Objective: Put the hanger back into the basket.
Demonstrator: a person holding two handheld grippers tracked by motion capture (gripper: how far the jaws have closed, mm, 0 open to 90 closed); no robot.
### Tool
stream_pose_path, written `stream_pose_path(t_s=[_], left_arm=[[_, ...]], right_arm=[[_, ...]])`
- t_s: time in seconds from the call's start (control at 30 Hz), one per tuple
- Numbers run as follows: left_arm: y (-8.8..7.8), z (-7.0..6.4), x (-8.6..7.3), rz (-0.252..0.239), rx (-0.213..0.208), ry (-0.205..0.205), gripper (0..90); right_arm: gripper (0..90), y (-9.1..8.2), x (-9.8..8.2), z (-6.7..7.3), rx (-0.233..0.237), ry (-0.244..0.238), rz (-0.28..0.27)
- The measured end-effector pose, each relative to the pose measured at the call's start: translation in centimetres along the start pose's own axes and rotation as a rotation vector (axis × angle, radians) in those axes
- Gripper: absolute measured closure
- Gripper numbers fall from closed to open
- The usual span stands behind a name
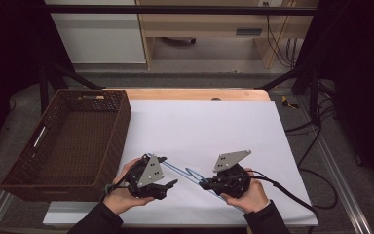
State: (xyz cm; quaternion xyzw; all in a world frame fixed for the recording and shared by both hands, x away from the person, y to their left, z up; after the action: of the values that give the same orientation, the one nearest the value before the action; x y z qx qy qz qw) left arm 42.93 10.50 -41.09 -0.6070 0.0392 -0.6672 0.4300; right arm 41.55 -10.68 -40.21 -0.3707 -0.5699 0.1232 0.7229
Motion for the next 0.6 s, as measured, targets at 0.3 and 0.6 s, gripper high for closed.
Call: stream_pose_path(t_s=[0.3,0.6], left_arm=[[2.3,-1.2,0.6,0.043,0.028,0.127,55.6],[2.4,-1.7,0.6,0.05,0.049,0.185,74.8]], right_arm=[[87.8,0.1,-0.1,0.2,0.019,0.003,-0.001],[87.7,0.1,-0.1,0.2,0.014,0.004,-0.001]])
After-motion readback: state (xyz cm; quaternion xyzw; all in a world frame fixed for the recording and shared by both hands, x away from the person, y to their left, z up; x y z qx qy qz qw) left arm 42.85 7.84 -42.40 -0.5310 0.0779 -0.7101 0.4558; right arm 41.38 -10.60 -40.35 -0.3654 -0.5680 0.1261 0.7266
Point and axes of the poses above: each handheld gripper's, and its own axes: y roughly forward along the jaws, x roughly out of its top, z roughly to its left, the point moved 4 cm from there along y, roughly forward along the jaws, and after that the axes turned 4 degrees about -y, right-handed, at the moved point
